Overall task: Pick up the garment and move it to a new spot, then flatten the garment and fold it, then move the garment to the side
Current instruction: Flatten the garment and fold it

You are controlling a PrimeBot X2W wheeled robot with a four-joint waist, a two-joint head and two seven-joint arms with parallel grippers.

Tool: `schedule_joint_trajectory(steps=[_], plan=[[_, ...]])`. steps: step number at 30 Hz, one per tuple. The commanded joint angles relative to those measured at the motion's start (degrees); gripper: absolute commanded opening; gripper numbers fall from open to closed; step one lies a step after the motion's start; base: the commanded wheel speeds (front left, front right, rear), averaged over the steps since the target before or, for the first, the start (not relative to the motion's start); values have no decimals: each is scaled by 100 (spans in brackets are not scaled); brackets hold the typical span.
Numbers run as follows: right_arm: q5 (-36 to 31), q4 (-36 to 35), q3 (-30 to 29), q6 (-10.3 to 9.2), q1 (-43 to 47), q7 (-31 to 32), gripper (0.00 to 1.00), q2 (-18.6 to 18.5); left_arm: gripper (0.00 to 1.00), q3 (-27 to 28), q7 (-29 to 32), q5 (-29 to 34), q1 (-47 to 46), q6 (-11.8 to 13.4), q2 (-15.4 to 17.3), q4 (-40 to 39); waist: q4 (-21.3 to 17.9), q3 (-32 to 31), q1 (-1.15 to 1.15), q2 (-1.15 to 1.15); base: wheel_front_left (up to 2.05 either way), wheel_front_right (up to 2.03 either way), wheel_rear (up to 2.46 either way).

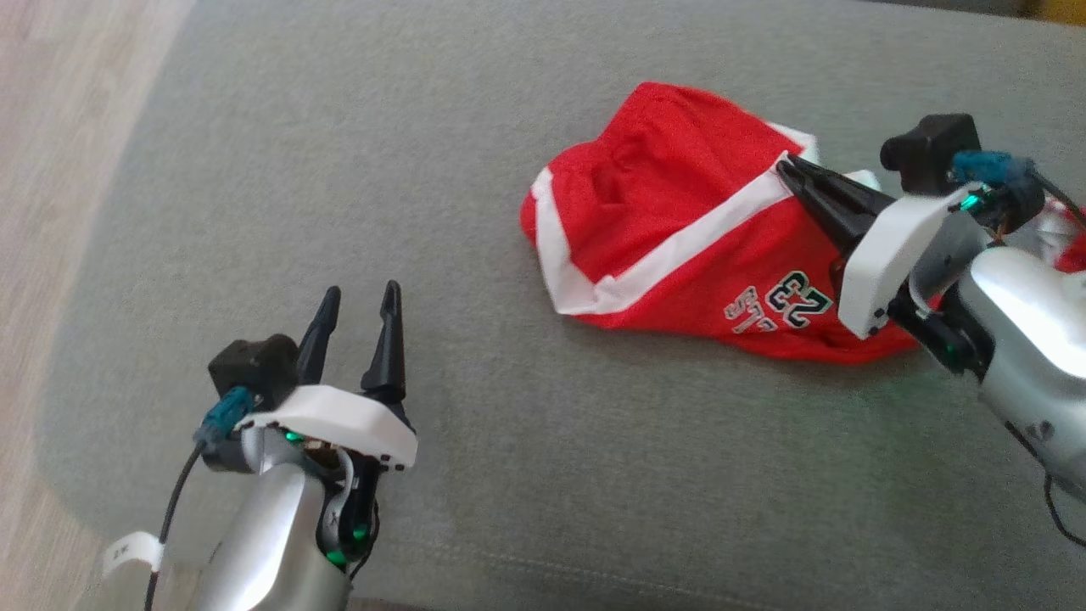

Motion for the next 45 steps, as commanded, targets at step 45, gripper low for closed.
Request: schedule_joint_trajectory(steps=[45], plan=[[-1754,-2950,-3439,-4,4285,481,0,586,100,-2012,1665,-1137,-1681,-823,1541,267,-1992,-349,0,0,0,0,0]])
